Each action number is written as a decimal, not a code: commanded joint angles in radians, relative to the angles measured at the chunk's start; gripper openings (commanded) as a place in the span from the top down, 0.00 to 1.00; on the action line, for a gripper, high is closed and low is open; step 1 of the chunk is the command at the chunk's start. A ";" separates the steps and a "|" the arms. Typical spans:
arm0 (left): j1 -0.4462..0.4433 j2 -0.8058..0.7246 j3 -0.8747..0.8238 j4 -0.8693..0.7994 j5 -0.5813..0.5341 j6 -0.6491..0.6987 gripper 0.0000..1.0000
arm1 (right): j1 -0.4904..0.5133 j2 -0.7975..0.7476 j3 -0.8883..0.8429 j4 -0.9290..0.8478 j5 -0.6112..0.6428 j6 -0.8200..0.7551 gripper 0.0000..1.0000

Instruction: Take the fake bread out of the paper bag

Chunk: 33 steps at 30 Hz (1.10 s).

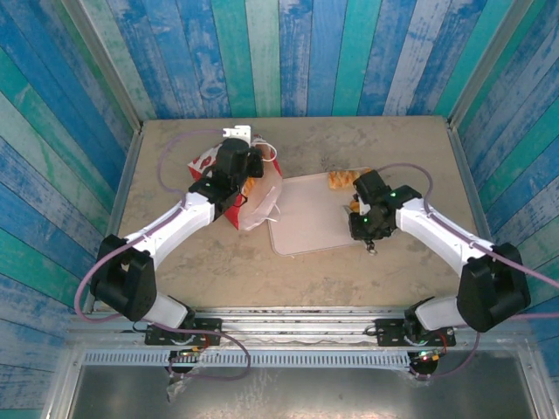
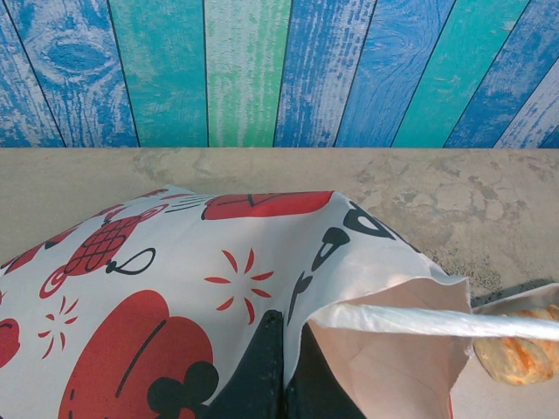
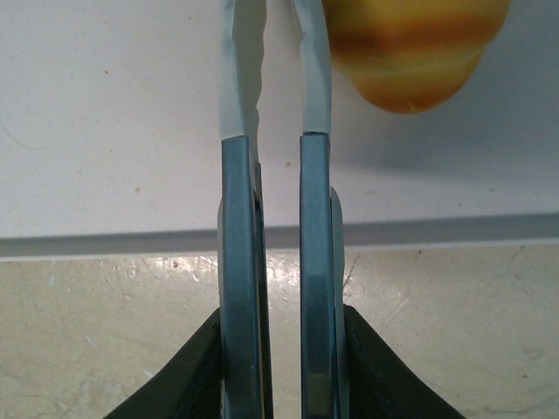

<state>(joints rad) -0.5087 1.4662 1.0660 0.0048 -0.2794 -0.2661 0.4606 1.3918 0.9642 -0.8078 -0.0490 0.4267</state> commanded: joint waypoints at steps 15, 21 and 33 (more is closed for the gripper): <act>-0.002 -0.085 0.006 0.017 -0.012 -0.018 0.97 | -0.039 -0.144 -0.093 -0.077 0.026 0.016 0.67; -0.002 -0.083 0.006 0.013 -0.012 -0.020 0.97 | -0.048 -0.177 -0.125 -0.085 0.032 0.028 0.66; -0.002 -0.099 -0.012 0.016 -0.009 -0.030 0.97 | -0.065 -0.215 -0.147 -0.099 0.041 0.043 0.66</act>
<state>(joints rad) -0.5087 1.4620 1.0634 -0.0002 -0.2783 -0.2714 0.4034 1.1976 0.8253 -0.8768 -0.0360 0.4496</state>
